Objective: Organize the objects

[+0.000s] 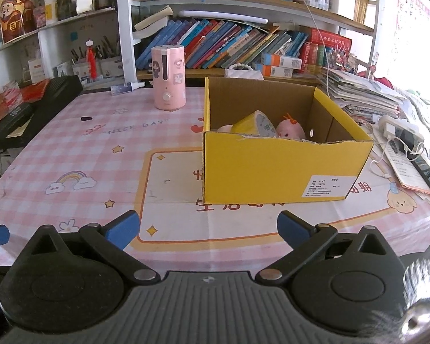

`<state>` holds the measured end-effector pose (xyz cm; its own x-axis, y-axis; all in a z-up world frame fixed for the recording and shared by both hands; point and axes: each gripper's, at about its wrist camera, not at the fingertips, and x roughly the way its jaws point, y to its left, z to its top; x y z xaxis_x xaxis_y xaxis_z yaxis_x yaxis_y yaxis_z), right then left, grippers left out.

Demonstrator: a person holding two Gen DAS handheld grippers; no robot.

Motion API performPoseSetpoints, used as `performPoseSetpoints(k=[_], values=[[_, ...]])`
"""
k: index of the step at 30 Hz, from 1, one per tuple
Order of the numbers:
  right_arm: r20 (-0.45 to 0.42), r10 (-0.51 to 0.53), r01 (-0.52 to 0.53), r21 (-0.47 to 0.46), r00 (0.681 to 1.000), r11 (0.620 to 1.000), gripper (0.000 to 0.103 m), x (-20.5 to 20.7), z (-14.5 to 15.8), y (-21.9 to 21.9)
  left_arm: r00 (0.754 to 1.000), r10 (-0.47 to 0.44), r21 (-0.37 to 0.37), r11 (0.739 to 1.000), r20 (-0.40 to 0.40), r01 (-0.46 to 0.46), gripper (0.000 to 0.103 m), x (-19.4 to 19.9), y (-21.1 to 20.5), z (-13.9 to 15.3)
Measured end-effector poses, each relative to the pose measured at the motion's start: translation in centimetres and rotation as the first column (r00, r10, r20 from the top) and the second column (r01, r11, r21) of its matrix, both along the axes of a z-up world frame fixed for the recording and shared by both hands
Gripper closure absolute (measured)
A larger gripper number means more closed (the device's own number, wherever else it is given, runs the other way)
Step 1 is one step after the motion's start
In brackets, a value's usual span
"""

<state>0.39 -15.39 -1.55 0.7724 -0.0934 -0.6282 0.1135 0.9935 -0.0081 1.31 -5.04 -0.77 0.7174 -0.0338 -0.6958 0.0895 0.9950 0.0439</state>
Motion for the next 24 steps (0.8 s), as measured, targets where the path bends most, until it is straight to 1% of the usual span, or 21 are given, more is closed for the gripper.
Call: performPoseSetpoints(k=[13, 24], values=[[0.004, 0.002, -0.002, 0.002, 1.000, 1.000, 0.000, -0.07, 0.19, 0.19, 1.000, 0.000, -0.004, 1.000, 0.003, 0.000, 0.002, 0.00, 0.18, 0.07], [0.012, 0.009, -0.009, 0.007, 1.000, 1.000, 0.000, 0.07, 0.21, 0.55, 1.000, 0.002, -0.012, 1.000, 0.024, -0.001, 0.002, 0.01, 0.55, -0.03]])
